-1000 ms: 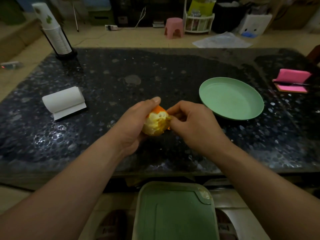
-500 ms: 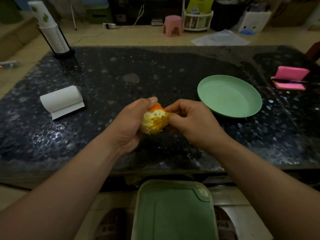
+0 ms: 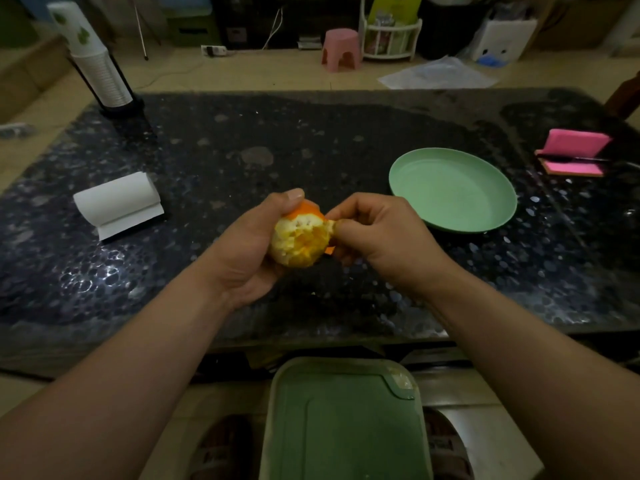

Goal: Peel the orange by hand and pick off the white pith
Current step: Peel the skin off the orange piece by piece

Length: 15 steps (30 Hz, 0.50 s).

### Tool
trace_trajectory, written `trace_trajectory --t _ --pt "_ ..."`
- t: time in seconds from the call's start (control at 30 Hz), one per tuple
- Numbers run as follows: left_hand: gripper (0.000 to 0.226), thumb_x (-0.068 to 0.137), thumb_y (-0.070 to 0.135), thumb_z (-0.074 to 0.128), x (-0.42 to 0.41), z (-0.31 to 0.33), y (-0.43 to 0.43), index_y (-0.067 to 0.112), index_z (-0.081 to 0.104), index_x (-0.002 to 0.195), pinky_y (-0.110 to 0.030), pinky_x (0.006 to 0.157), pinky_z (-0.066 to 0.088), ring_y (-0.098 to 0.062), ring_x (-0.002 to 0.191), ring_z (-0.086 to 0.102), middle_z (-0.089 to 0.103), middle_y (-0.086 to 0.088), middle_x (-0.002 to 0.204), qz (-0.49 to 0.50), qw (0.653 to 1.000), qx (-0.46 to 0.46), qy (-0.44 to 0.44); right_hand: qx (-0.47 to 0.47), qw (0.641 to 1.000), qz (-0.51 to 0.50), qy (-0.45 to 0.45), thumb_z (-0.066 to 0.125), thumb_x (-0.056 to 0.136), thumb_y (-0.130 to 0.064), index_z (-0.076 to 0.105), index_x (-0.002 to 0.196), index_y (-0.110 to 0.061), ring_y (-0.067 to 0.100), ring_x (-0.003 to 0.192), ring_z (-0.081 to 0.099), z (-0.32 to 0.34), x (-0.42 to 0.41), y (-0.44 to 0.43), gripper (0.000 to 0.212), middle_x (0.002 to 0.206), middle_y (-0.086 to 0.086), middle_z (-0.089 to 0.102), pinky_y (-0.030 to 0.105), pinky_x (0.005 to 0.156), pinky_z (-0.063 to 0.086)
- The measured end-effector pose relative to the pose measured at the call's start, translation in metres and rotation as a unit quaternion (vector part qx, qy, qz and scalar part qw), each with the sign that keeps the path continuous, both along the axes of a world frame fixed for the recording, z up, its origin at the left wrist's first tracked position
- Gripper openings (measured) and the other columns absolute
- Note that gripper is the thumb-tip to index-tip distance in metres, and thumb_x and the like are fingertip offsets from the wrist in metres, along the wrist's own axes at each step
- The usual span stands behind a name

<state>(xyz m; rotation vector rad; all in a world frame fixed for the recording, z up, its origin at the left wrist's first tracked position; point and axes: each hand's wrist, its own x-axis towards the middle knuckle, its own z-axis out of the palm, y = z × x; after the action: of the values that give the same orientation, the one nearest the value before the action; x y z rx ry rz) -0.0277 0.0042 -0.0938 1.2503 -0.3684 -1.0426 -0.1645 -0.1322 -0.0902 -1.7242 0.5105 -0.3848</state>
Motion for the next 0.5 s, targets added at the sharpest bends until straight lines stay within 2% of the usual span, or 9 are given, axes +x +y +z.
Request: trace_trajectory --t 0.17,0.23,0.27,0.33,0.4,0.5 --pt "0.047 0.086 0.05 0.061 0.004 0.001 0.002 0.008 0.072 0.106 -0.034 0.071 0.061 -0.025 0.081 0.069 0.071 -0.015 0.098 -0.018 0.988 -0.031 0.15 0.205 0.978 0.012 -0.033 0.055 0.099 0.007 0.072 0.093 -0.004 0.014 0.058 0.062 -0.006 0.006 -0.008 0.021 0.074 0.01 0.071 0.022 0.052 0.049" --pt "0.049 0.088 0.05 0.06 0.006 -0.001 0.001 0.006 0.069 0.108 -0.035 0.071 0.06 -0.027 0.083 0.067 0.07 -0.016 0.099 -0.014 0.981 -0.039 0.187 0.24 0.97 -0.005 -0.03 0.056 0.101 0.003 0.073 0.099 -0.006 0.014 0.061 0.063 -0.011 0.01 -0.013 0.019 0.076 0.008 0.072 0.022 0.054 0.051" --pt "0.049 0.089 0.049 0.061 0.007 -0.002 0.0 0.005 0.068 0.109 -0.036 0.071 0.06 -0.028 0.083 0.067 0.07 -0.018 0.1 -0.003 0.98 -0.036 0.195 0.203 0.979 -0.017 -0.011 0.058 0.103 -0.002 0.074 0.103 -0.007 0.014 0.064 0.067 -0.015 0.012 -0.016 0.018 0.08 0.007 0.075 0.023 0.056 0.055" --pt "0.045 0.091 0.047 0.064 0.007 -0.005 -0.003 0.005 0.066 0.108 -0.037 0.069 0.061 -0.03 0.082 0.069 0.071 -0.02 0.099 0.034 0.98 -0.018 0.197 0.029 0.997 -0.043 0.058 0.062 0.105 -0.013 0.078 0.109 -0.016 0.015 0.076 0.075 -0.027 0.016 -0.02 0.016 0.089 0.001 0.079 0.028 0.065 0.062" --pt "0.038 0.096 0.044 0.064 0.006 -0.007 -0.005 0.006 0.067 0.101 -0.037 0.067 0.062 -0.031 0.078 0.071 0.072 -0.02 0.093 0.066 0.98 0.002 0.188 -0.111 0.987 -0.056 0.105 0.066 0.104 -0.024 0.08 0.11 -0.027 0.012 0.084 0.077 -0.04 0.02 -0.02 0.016 0.095 -0.007 0.079 0.038 0.075 0.066" --pt "0.034 0.098 0.043 0.063 0.005 -0.008 -0.005 0.009 0.066 0.098 -0.038 0.072 0.061 -0.028 0.074 0.073 0.073 -0.016 0.087 0.087 0.982 0.016 0.17 -0.188 0.974 -0.071 0.105 0.069 0.1 -0.026 0.08 0.108 -0.031 0.009 0.096 0.072 -0.042 0.024 -0.019 0.014 0.111 -0.011 0.076 0.043 0.089 0.062"
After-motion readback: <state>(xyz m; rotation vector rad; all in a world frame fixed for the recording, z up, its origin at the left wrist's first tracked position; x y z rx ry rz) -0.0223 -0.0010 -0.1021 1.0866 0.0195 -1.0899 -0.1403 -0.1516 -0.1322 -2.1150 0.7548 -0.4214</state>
